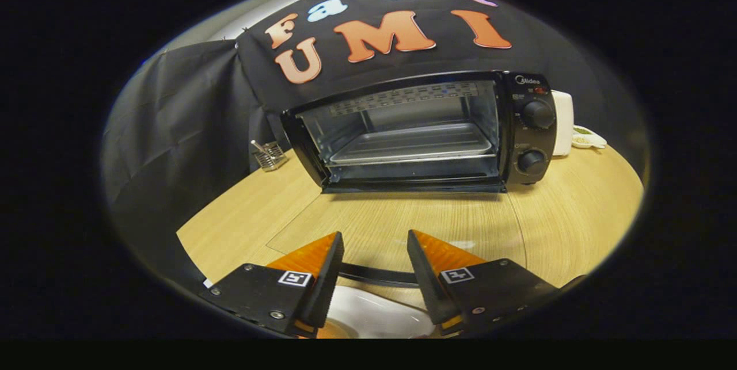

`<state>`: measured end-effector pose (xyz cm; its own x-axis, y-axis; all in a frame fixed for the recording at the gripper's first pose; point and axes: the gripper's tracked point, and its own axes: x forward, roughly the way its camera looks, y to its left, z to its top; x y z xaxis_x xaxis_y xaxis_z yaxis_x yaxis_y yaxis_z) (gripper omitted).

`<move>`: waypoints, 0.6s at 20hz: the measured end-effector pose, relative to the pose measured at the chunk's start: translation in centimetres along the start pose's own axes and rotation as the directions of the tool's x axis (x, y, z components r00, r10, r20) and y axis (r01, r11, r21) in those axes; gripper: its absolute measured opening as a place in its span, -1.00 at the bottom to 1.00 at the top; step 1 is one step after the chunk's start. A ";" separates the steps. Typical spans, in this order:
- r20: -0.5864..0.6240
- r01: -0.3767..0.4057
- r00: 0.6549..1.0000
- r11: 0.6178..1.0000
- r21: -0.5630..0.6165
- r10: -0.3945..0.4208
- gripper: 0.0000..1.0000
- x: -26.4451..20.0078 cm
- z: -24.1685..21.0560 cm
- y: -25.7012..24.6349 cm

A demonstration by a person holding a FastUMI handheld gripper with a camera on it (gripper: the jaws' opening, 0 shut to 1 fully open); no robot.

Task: Open the toaster oven, put the food inside, and close the toaster oven door.

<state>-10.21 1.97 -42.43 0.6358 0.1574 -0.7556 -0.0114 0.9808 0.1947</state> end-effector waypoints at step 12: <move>-0.013 -0.002 1.000 0.992 -0.124 0.001 0.95 -7.5 -2.8 1.4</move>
<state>-17.21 2.49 -38.24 0.6261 0.1595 -0.7633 -0.1084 0.9872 0.1174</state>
